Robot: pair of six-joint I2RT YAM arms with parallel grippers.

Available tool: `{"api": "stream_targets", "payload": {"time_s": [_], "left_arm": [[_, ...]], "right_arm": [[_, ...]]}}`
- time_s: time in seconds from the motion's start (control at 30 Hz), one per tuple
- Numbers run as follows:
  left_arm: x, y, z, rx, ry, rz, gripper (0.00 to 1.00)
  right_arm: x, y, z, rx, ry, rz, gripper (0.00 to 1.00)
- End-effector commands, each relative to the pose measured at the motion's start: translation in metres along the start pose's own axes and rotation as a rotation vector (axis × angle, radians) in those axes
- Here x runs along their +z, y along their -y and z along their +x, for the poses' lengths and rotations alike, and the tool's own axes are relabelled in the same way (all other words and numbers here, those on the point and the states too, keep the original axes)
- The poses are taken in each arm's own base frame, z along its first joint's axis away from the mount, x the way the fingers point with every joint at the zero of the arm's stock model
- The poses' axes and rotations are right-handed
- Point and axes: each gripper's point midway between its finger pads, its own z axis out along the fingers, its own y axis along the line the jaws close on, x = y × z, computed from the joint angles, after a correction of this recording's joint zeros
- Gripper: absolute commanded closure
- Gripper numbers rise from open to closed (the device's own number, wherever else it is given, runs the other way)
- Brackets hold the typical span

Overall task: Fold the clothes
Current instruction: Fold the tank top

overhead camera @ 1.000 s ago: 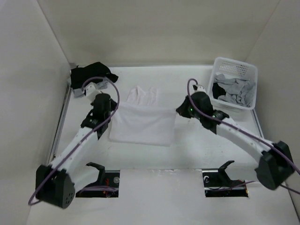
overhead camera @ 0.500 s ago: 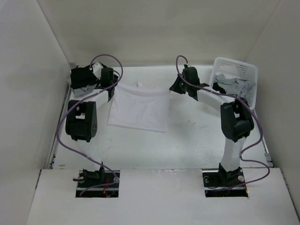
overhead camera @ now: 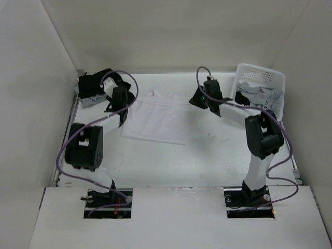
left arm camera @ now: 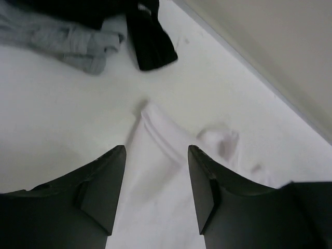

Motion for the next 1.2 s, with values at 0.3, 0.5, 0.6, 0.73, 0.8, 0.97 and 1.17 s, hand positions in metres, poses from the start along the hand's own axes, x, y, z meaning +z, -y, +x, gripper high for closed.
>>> {"api": "stream_targets", "payload": {"time_s": [0.3, 0.5, 0.6, 0.73, 0.8, 0.97, 1.17], "left_arm": [[-0.143, -0.098, 0.058, -0.168, -0.074, -0.040, 0.68], [-0.164, -0.141, 0.077, -0.158, -0.173, -0.112, 0.64], [-0.160, -0.146, 0.083, -0.170, -0.208, -0.104, 0.56], [-0.154, -0.143, 0.095, -0.168, -0.267, -0.079, 0.55], [-0.150, -0.142, 0.099, -0.166, -0.286, -0.075, 0.55], [-0.143, -0.138, 0.105, -0.172, -0.298, -0.067, 0.60], [-0.133, -0.138, 0.107, -0.194, -0.287, -0.074, 0.68]], "right_arm": [[-0.110, -0.022, 0.140, -0.006, -0.010, -0.103, 0.61], [-0.129, 0.001, 0.202, -0.025, -0.111, -0.078, 0.49], [-0.124, 0.006, 0.210, -0.017, -0.110, -0.071, 0.49], [-0.115, 0.004, 0.213, -0.002, -0.109, -0.078, 0.49], [-0.112, 0.003, 0.214, 0.010, -0.109, -0.080, 0.51], [-0.107, 0.006, 0.210, 0.035, -0.100, -0.074, 0.53], [-0.101, 0.010, 0.215, 0.042, -0.122, -0.062, 0.63]]}}
